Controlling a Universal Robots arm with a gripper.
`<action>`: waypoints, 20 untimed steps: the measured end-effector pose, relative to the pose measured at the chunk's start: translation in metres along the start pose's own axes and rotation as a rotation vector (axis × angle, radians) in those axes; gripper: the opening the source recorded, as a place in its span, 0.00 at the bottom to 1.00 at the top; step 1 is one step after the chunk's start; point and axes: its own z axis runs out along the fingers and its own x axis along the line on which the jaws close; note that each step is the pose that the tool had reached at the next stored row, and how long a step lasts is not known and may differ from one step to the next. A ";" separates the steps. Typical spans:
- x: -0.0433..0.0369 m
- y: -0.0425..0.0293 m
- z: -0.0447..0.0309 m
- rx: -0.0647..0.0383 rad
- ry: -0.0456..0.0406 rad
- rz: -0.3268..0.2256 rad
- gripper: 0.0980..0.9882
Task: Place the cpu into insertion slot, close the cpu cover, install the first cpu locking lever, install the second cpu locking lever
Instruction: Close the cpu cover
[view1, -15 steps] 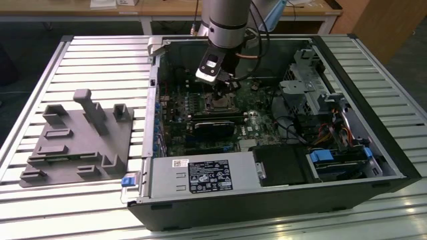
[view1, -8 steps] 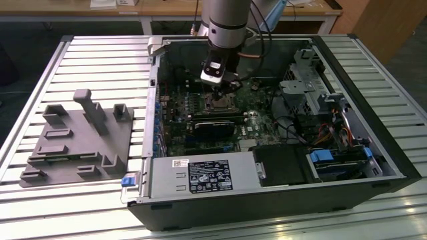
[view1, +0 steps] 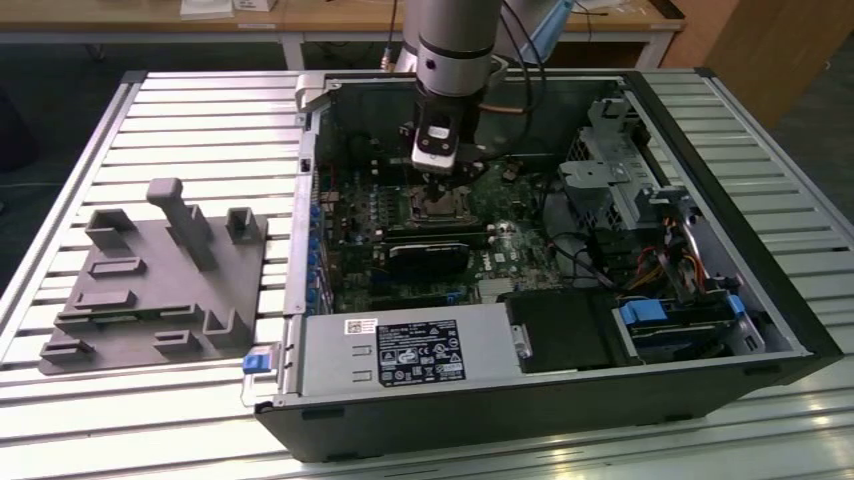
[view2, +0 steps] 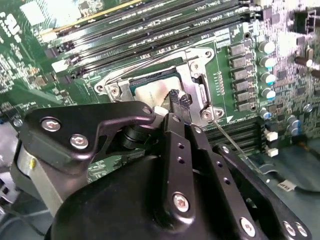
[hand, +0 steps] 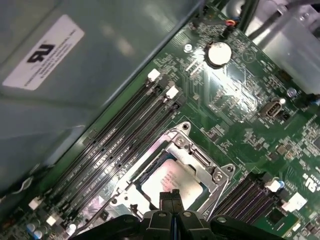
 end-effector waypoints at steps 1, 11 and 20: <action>0.0000 0.0000 0.0000 -0.001 -0.0012 -0.006 0.01; 0.0000 0.0000 0.0000 -0.010 -0.0133 -0.138 0.01; 0.0000 0.0000 0.0001 -0.009 -0.0155 -0.303 0.01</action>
